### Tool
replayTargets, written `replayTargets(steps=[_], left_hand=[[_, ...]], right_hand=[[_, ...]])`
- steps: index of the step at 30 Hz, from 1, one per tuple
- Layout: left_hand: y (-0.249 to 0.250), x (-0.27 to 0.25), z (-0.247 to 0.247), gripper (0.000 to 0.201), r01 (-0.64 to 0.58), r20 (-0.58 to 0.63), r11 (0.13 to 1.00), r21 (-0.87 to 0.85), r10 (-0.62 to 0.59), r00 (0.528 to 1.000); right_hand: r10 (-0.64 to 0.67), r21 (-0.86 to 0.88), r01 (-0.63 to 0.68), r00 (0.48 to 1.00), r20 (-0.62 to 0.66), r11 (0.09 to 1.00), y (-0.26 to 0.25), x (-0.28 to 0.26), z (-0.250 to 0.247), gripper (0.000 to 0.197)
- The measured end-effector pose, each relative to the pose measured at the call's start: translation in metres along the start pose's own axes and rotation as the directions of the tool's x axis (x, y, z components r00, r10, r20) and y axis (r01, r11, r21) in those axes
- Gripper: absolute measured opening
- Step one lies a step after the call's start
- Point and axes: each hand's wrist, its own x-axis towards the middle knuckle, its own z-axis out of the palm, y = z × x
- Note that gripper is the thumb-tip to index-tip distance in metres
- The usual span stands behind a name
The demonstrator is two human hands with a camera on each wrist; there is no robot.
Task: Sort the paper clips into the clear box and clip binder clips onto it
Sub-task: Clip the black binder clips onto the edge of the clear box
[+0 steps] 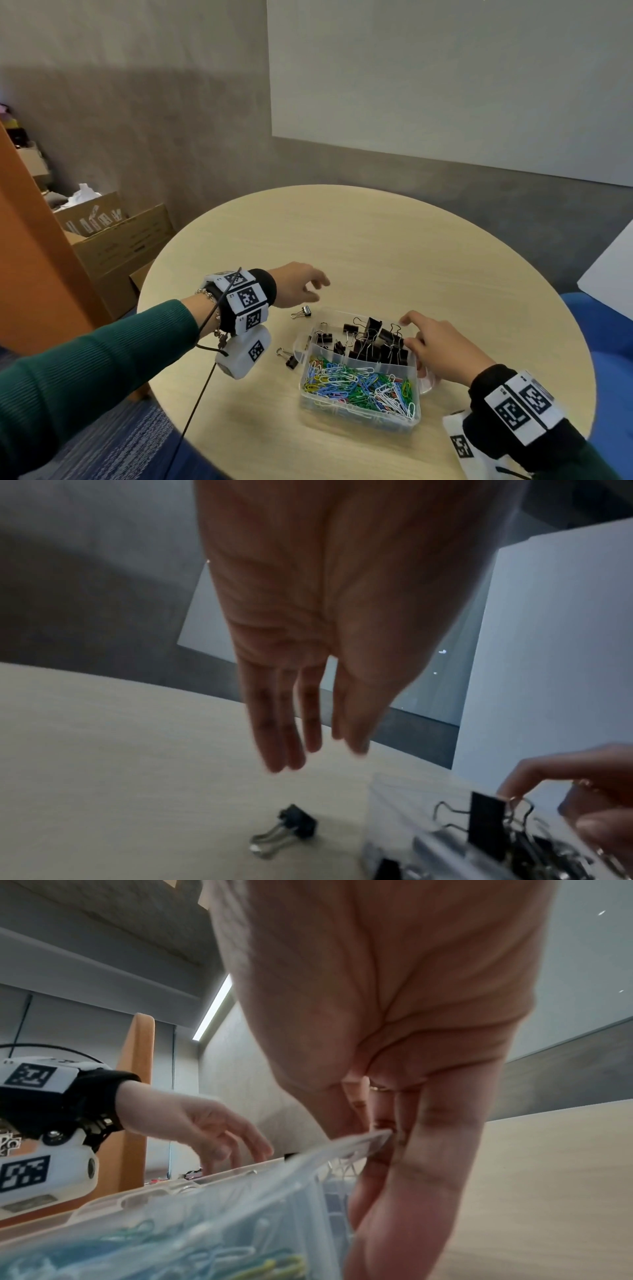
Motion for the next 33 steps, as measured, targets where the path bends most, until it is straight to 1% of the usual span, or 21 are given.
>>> replayTargets(steps=[1, 3, 5, 8, 10, 14, 17, 19, 26, 31, 33], left_hand=[[-0.005, -0.002, 0.002, 0.047, 0.027, 0.089, 0.996, 0.082, -0.034, 0.995], [-0.013, -0.008, 0.007, 0.058, 0.03, 0.248, 0.982, 0.185, -0.077, 0.966], [-0.016, -0.014, 0.013, 0.061, -0.013, 0.319, 0.978, 0.209, -0.055, 0.946], [-0.016, -0.022, 0.02, 0.058, -0.093, 0.293, 0.979, 0.181, 0.036, 0.955], [-0.017, -0.026, 0.025, 0.058, -0.116, 0.264, 0.984, 0.132, 0.077, 0.961], [-0.02, -0.03, 0.032, 0.069, -0.112, 0.238, 0.993, 0.031, 0.101, 0.966], [-0.018, -0.028, 0.039, 0.071, -0.116, 0.218, 0.993, 0.034, 0.106, 0.97], [-0.016, -0.026, 0.041, 0.067, -0.114, 0.21, 0.993, 0.041, 0.103, 0.972], [-0.016, -0.02, 0.043, 0.042, -0.135, 0.142, 0.988, 0.073, 0.123, 0.982], [-0.014, -0.017, 0.042, 0.034, -0.124, 0.153, 0.985, 0.118, 0.105, 0.983], [-0.016, -0.016, 0.043, 0.031, -0.113, 0.156, 0.988, 0.101, 0.096, 0.983]], right_hand=[[0.001, 0.0, -0.001, 1.0, -0.001, 1.0, 0.0, 0.0, 0.0, 0.028], [0.004, -0.014, -0.004, 1.0, -0.006, 1.0, -0.001, 0.0, -0.002, 0.027], [0.021, -0.021, -0.021, 1.0, -0.008, 1.0, 0.0, 0.0, -0.003, 0.027], [0.06, -0.036, -0.06, 0.998, -0.022, 0.998, 0.003, 0.0, -0.006, 0.029], [0.072, -0.042, -0.074, 0.997, -0.033, 0.996, 0.005, -0.001, -0.007, 0.03], [0.078, -0.046, -0.079, 0.996, -0.032, 0.996, 0.006, -0.001, -0.007, 0.031], [0.082, -0.042, -0.083, 0.996, -0.029, 0.996, 0.006, -0.001, -0.007, 0.031], [0.074, -0.049, -0.076, 0.997, -0.031, 0.996, 0.005, -0.001, -0.007, 0.03], [0.073, -0.057, -0.074, 0.997, -0.03, 0.996, 0.003, -0.003, -0.007, 0.031], [0.072, -0.072, -0.074, 0.997, -0.036, 0.995, 0.001, -0.004, -0.008, 0.032], [0.074, -0.066, -0.076, 0.997, -0.036, 0.995, 0.001, -0.004, -0.008, 0.032]])
